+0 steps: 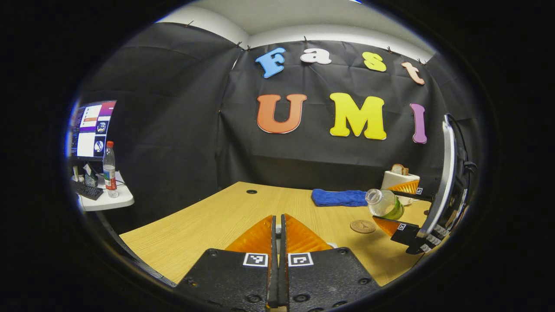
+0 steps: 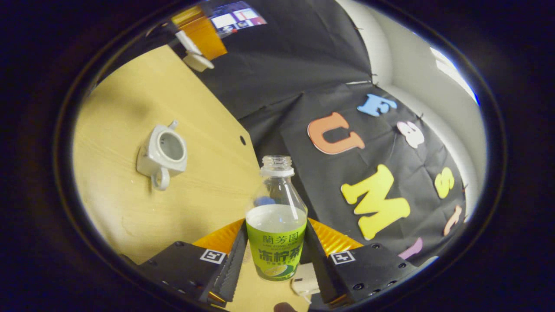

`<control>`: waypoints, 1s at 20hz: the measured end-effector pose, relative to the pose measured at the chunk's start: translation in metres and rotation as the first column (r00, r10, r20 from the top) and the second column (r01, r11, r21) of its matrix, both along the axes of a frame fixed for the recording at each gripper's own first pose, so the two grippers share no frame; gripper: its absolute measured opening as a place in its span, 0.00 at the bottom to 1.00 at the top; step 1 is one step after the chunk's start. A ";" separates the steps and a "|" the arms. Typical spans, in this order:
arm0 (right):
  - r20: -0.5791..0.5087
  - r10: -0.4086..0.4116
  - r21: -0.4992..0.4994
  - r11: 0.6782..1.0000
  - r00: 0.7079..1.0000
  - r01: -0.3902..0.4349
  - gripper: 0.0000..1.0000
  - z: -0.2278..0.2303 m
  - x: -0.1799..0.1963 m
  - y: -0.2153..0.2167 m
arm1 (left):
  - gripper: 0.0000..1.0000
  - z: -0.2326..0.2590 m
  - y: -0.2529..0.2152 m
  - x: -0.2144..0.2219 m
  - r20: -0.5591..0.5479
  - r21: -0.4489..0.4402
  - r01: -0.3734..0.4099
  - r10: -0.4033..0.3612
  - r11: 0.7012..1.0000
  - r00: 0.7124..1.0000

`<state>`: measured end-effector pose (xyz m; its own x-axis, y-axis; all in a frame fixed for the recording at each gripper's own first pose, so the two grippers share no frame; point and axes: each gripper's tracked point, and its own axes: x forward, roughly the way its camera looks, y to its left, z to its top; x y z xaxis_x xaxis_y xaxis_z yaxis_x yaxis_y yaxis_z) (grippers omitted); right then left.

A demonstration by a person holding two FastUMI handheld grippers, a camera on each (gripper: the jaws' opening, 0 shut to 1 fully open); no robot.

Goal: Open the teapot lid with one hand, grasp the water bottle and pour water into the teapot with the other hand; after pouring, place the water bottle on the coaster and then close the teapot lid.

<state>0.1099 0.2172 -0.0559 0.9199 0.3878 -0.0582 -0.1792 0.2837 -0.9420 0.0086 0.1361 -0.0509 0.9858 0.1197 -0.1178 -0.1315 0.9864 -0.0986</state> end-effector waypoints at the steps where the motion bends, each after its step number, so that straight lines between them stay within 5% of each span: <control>1: 0.028 0.016 -0.049 0.999 0.999 -0.015 0.72 -0.003 0.003 0.004 | 0.03 0.000 0.003 -0.001 -0.001 -0.003 -0.006 0.006 1.000 1.000; 7: 0.151 0.107 -0.300 0.952 0.983 -0.057 0.72 -0.008 0.006 0.026 | 0.03 0.000 0.021 -0.006 0.003 0.011 -0.028 0.028 1.000 1.000; 20: 0.271 0.302 -0.647 0.760 0.914 -0.059 0.72 -0.020 0.000 0.057 | 0.03 0.000 0.031 -0.010 0.003 0.014 -0.033 0.033 0.999 0.999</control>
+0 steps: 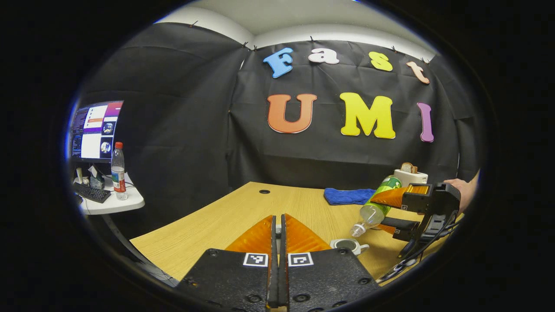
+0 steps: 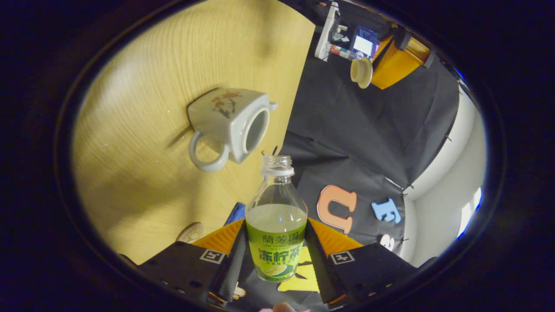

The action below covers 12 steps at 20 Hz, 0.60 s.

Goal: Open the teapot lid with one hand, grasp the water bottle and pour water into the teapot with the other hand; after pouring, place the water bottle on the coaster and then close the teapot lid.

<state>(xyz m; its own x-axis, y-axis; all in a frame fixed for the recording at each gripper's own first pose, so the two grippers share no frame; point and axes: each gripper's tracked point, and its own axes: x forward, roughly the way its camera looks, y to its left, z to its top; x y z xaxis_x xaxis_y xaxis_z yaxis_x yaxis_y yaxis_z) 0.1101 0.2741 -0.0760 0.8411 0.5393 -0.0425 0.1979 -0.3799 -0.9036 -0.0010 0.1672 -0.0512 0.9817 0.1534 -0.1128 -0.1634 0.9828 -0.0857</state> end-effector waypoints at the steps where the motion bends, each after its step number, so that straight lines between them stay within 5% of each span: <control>1: 0.012 0.006 -0.017 1.000 1.000 -0.006 0.72 0.001 -0.002 0.001 | 0.03 0.000 0.001 0.000 0.001 -0.003 0.002 -0.002 1.000 1.000; 12: 0.131 0.081 -0.176 0.983 0.988 -0.057 0.72 0.007 -0.008 0.007 | 0.03 0.000 0.001 -0.001 -0.003 -0.005 0.009 -0.010 1.000 1.000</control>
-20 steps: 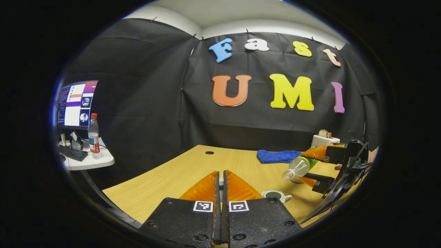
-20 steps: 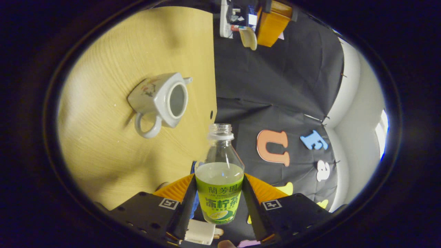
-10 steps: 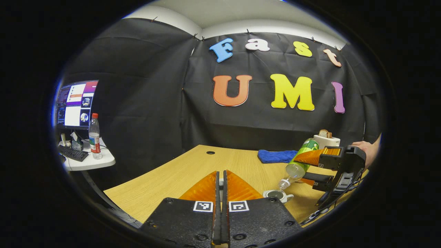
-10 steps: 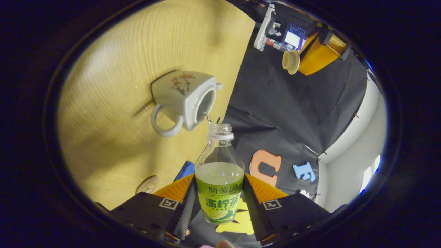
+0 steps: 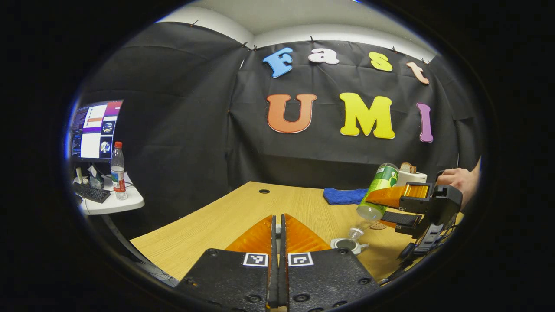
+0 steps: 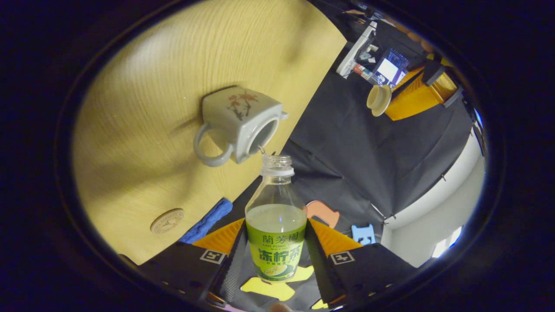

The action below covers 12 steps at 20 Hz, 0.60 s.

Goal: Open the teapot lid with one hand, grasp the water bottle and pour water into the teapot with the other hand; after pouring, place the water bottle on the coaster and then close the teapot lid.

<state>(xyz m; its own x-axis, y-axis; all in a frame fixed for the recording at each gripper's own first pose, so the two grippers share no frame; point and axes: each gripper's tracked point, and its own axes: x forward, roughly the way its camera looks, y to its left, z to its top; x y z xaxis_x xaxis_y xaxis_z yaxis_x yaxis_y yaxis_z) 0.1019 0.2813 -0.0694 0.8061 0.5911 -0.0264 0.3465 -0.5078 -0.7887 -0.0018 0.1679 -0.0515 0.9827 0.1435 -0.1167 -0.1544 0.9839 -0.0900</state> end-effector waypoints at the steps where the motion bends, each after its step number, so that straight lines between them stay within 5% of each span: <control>1: 0.005 0.004 -0.011 1.000 1.000 -0.004 0.72 0.000 0.000 0.000 | 0.03 -0.001 0.001 0.000 -0.001 -0.001 -0.001 0.001 1.000 1.000; 12: 0.047 0.030 -0.054 0.998 0.998 -0.028 0.73 0.002 0.000 0.003 | 0.03 -0.001 0.004 -0.002 -0.005 0.001 -0.003 0.003 1.000 1.000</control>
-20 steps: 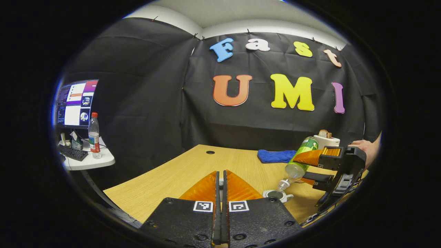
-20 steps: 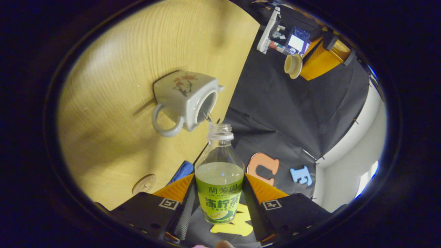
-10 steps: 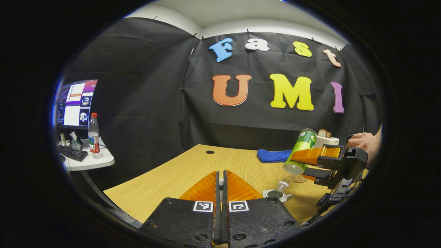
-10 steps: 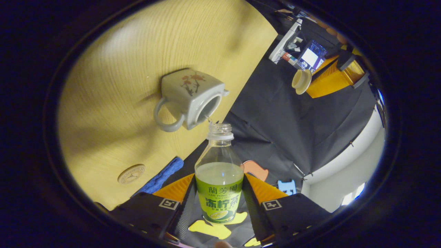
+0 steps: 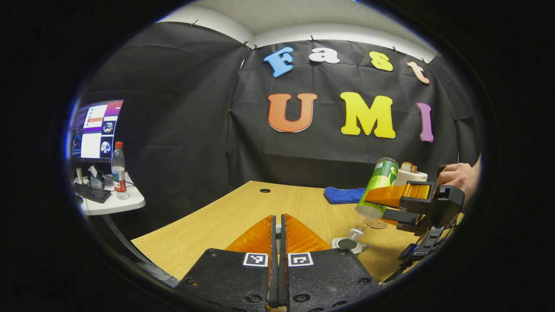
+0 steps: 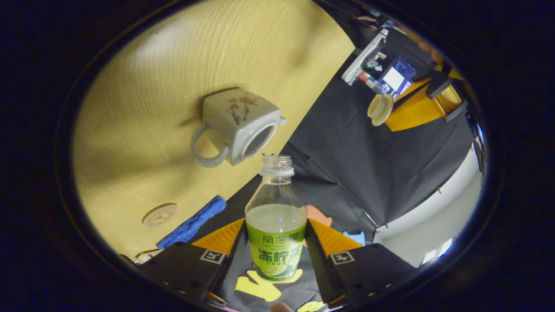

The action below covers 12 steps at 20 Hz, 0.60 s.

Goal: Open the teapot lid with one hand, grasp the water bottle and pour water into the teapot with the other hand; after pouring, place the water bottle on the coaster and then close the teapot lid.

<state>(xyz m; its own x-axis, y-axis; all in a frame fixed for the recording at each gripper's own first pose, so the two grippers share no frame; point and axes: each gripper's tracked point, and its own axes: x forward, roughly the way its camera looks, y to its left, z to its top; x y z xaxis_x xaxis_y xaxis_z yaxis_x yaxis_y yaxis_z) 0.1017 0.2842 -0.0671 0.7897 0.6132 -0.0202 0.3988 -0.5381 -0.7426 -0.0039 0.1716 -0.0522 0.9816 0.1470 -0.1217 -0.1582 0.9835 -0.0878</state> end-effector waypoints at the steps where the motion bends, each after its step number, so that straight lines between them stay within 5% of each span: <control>1: 0.002 0.000 0.000 1.000 1.000 0.000 0.73 0.000 -0.001 0.000 | 0.03 0.000 -0.001 0.000 0.000 0.001 0.001 -0.001 1.000 1.000; 8: -0.015 0.004 0.039 0.999 1.000 -0.003 0.73 0.000 0.002 0.000 | 0.03 0.001 0.001 0.000 0.001 0.002 -0.004 0.004 1.000 1.000; 12: -0.107 0.000 0.162 0.987 0.994 0.018 0.72 -0.002 0.003 -0.007 | 0.03 0.001 0.008 -0.002 0.001 -0.001 -0.016 0.016 1.000 1.000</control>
